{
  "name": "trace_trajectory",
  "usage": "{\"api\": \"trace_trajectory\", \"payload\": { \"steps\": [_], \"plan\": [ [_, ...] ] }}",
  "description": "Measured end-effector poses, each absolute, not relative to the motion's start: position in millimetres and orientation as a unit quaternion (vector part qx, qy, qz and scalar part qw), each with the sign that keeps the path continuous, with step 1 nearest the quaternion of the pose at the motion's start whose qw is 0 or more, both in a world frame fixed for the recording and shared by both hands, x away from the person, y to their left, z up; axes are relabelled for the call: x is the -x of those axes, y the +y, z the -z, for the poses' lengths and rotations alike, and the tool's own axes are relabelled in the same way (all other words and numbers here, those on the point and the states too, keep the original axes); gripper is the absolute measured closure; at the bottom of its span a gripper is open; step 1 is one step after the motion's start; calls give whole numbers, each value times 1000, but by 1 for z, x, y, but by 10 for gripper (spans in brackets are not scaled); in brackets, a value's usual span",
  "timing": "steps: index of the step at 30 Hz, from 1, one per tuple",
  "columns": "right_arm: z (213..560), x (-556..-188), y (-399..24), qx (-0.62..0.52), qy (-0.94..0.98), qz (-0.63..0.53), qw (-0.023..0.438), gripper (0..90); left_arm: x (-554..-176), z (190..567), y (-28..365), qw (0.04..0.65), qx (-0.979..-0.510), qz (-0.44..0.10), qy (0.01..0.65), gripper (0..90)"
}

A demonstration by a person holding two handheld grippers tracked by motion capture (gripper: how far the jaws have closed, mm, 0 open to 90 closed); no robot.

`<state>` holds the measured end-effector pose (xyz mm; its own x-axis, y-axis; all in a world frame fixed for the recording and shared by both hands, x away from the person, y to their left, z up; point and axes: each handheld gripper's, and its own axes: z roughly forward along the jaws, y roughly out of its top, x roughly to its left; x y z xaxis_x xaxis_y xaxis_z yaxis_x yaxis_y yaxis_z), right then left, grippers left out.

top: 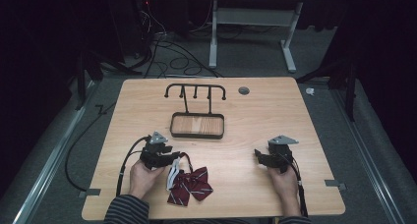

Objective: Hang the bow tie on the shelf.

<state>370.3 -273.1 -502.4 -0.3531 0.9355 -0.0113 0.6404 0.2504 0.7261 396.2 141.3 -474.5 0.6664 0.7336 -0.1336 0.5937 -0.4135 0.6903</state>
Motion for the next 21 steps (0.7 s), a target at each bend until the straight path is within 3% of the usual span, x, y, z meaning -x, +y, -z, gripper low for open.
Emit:
{"api": "trace_trajectory", "payload": {
  "steps": [11,21],
  "plan": [
    [502,-370,-273,-520,757,-322,229,358,-402,487,124,342,-850,-89,390,621],
    [502,-370,-273,-520,757,-323,228,359,-401,489,121,326,-857,-103,385,754]
  ]
}}
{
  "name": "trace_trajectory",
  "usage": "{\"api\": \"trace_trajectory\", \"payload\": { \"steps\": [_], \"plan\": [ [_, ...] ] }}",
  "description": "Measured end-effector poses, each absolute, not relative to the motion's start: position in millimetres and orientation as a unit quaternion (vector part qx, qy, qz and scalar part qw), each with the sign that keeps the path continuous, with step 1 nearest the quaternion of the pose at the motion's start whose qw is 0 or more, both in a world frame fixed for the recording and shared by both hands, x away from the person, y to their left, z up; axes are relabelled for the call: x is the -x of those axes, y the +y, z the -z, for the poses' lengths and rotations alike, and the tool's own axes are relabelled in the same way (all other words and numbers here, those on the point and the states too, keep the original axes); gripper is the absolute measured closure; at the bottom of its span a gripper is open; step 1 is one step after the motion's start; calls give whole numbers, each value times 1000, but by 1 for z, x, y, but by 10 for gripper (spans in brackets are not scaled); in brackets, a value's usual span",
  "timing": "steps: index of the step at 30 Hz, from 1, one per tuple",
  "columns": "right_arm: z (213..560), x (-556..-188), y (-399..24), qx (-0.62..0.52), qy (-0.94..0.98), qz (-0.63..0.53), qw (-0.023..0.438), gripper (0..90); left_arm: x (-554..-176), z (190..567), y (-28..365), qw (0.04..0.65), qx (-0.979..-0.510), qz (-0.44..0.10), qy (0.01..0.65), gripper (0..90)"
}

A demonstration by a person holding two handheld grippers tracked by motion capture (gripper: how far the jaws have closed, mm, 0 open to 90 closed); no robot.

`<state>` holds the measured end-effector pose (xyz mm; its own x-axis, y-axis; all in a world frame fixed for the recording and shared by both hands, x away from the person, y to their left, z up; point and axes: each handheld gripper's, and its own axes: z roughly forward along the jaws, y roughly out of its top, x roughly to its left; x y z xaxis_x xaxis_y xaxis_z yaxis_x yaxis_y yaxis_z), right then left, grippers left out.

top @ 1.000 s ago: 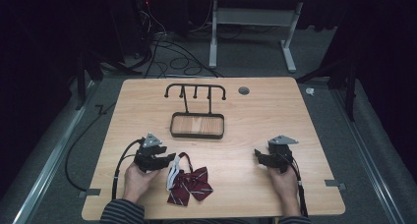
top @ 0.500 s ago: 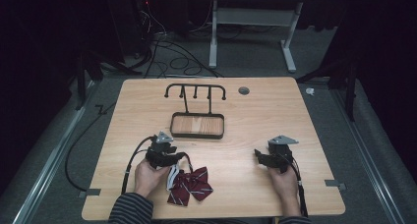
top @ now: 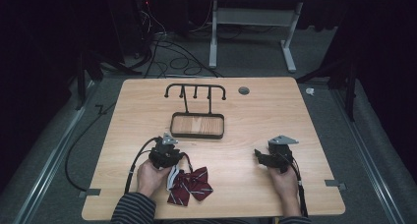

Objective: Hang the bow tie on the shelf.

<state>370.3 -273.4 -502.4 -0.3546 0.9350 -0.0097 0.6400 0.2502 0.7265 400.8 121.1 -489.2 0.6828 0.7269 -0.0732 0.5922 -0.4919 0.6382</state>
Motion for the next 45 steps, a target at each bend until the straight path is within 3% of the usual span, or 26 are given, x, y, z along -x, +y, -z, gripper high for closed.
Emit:
{"api": "trace_trajectory", "payload": {
  "steps": [8,45],
  "plan": [
    [502,-370,-273,-520,757,-323,228,358,-398,488,118,326,-863,-101,373,860],
    [502,-370,-273,-518,758,-322,229,354,-383,385,120,430,-833,-151,314,871]
  ]
}}
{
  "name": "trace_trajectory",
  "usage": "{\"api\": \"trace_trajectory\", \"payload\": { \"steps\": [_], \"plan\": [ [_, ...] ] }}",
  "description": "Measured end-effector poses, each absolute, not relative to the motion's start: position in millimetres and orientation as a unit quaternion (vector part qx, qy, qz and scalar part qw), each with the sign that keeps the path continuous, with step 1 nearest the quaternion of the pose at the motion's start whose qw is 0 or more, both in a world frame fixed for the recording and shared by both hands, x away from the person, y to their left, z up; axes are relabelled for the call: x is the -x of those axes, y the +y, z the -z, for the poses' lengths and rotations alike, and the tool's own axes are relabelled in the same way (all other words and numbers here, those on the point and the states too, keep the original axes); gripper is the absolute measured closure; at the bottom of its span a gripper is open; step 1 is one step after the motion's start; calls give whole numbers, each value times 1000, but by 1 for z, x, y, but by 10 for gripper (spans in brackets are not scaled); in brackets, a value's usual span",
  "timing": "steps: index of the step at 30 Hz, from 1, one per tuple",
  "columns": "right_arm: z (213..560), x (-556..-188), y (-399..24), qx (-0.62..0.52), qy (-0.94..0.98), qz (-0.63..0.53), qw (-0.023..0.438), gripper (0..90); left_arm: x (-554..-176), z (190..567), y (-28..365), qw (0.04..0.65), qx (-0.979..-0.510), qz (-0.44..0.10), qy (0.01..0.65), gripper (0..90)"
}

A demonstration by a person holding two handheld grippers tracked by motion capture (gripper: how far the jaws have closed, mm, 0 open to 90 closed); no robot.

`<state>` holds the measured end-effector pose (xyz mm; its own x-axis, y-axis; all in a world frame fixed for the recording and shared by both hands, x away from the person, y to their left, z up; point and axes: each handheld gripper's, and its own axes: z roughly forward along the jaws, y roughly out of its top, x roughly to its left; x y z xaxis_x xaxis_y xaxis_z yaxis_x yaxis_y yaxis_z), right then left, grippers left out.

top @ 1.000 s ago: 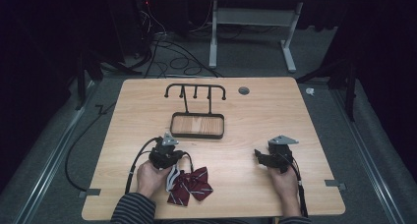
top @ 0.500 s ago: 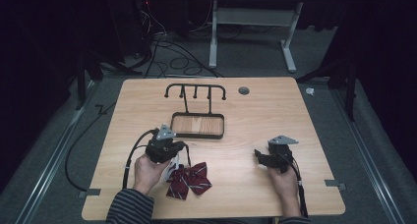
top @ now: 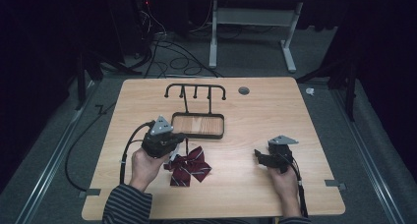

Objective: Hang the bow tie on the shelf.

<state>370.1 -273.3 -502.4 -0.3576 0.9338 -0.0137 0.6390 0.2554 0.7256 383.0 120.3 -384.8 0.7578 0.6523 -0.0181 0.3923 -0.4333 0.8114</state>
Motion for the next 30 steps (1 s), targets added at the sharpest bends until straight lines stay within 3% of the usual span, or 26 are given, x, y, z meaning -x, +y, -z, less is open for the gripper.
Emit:
{"api": "trace_trajectory", "payload": {
  "steps": [30],
  "plan": [
    [502,-370,-273,-517,759,-322,228,351,-397,339,106,454,-830,-173,273,871]
  ]
}}
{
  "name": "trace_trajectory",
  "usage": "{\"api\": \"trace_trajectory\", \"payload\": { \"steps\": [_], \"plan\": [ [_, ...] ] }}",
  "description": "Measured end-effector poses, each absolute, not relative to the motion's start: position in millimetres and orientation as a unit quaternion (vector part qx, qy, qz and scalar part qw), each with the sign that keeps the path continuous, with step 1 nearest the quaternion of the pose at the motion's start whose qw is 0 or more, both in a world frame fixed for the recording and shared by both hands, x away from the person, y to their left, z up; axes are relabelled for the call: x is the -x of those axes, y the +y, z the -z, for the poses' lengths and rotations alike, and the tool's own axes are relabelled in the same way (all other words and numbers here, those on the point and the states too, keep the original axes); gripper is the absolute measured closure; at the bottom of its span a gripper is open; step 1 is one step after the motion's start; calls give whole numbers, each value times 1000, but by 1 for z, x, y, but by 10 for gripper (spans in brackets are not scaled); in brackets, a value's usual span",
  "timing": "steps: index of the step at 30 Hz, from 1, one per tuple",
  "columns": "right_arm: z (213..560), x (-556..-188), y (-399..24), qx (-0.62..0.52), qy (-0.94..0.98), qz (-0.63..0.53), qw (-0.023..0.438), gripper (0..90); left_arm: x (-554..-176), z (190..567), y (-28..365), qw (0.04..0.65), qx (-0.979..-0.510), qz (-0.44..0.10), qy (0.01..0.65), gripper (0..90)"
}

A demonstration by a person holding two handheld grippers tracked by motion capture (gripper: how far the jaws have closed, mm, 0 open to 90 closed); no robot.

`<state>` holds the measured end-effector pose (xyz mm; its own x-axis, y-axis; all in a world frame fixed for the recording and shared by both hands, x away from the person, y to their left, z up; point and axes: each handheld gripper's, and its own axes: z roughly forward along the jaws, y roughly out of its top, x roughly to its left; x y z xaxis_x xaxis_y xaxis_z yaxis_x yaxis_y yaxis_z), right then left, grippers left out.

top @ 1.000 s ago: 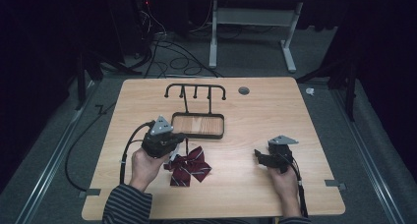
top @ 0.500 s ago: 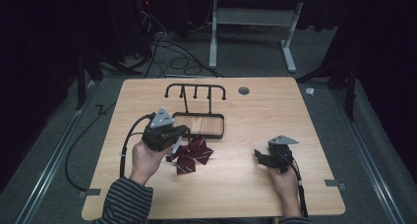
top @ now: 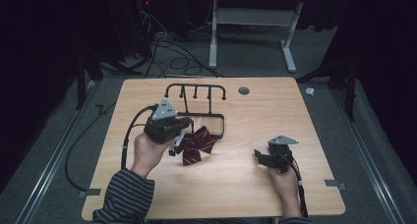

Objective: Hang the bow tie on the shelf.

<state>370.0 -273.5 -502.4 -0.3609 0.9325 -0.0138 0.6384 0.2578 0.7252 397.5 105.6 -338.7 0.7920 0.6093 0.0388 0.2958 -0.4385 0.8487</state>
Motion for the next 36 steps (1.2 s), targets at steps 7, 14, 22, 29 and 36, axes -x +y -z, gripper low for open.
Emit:
{"api": "trace_trajectory", "payload": {
  "steps": [7,14,22,29,36],
  "plan": [
    [502,-370,-273,-517,759,-322,228,351,-402,334,104,457,-829,-174,269,871],
    [502,-370,-273,-517,759,-322,228,351,-408,328,103,463,-825,-178,271,871],
    [502,-370,-273,-517,759,-323,228,350,-415,320,101,462,-825,-182,270,871],
    [502,-370,-274,-517,760,-322,228,350,-423,312,99,465,-823,-184,269,870],
    [502,-370,-273,-517,759,-322,228,350,-432,305,95,469,-822,-178,268,870]
  ]
}}
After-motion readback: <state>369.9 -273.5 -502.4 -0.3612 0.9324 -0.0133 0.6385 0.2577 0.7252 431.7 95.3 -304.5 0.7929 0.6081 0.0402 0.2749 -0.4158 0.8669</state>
